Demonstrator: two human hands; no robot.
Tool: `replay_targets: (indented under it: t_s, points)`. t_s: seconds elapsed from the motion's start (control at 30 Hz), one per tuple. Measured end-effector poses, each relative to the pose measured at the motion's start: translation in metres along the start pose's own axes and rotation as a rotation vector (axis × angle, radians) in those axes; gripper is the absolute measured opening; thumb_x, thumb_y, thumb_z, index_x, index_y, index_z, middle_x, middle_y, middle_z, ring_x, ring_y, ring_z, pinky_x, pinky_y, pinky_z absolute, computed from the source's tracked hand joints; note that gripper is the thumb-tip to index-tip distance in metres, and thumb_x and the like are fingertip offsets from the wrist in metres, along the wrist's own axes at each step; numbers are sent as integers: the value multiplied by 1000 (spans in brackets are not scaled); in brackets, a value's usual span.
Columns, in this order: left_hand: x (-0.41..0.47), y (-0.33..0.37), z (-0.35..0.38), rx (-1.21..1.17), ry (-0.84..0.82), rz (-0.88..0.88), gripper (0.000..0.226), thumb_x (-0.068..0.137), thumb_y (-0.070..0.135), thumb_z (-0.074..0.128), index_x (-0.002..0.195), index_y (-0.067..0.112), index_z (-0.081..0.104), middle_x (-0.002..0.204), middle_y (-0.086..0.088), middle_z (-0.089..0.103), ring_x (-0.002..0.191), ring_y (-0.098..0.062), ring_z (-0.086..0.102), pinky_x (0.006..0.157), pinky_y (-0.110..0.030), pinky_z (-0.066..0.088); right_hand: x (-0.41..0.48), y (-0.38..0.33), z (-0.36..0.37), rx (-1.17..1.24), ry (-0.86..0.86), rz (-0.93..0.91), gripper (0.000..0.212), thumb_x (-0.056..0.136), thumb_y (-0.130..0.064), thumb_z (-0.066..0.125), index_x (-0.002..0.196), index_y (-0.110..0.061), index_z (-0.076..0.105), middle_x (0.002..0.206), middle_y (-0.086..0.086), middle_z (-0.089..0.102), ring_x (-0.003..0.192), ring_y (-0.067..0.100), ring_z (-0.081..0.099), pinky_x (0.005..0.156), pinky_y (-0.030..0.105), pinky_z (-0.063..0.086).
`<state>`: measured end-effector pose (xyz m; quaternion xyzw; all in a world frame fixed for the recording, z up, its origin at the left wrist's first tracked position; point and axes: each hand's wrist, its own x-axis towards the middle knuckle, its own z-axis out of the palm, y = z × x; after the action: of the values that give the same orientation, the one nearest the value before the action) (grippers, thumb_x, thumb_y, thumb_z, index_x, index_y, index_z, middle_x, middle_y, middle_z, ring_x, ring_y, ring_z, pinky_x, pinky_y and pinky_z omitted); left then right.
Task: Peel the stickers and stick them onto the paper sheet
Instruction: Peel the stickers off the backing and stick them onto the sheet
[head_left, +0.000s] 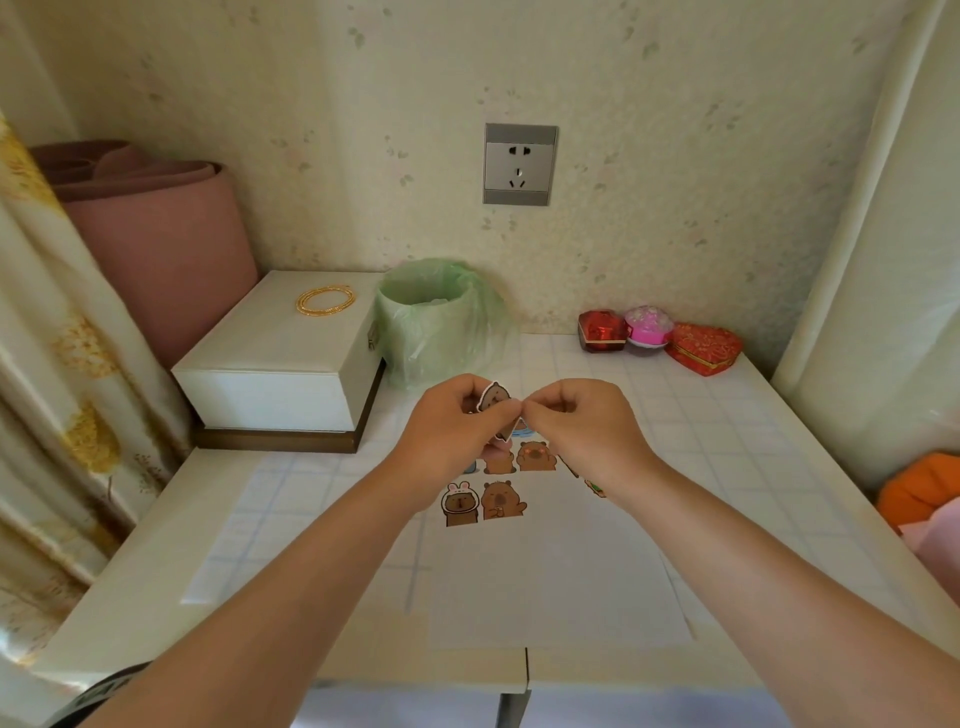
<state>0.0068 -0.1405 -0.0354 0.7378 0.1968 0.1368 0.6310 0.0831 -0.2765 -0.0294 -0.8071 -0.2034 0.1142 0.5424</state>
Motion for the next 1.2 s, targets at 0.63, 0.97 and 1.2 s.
replay_targets:
  t_s: [0.63,0.97,1.2]
  points:
    - [-1,6,-4,-96,-22,-2,11,90,15,69,99,7,71,93,-13,71,68,-11,70,62,-21,56,2,-2,-6,324,-156,129,14,94,-23,68,91,-12,76,79,2,72,51,13,52,50,27,42]
    - [3,11,-13,-88,-19,-22,13,89,14,72,100,7,72,80,-3,68,64,-9,67,72,-31,62,0,-5,-5,356,-167,173,16,94,-24,67,94,-9,74,80,1,73,53,14,53,49,26,42]
    - [4,17,-22,-33,-77,9,12,87,12,74,97,5,72,78,-6,66,62,-12,66,66,-25,59,-3,-10,-1,306,-157,154,13,92,-23,69,91,-11,74,76,-1,71,53,13,53,48,24,43]
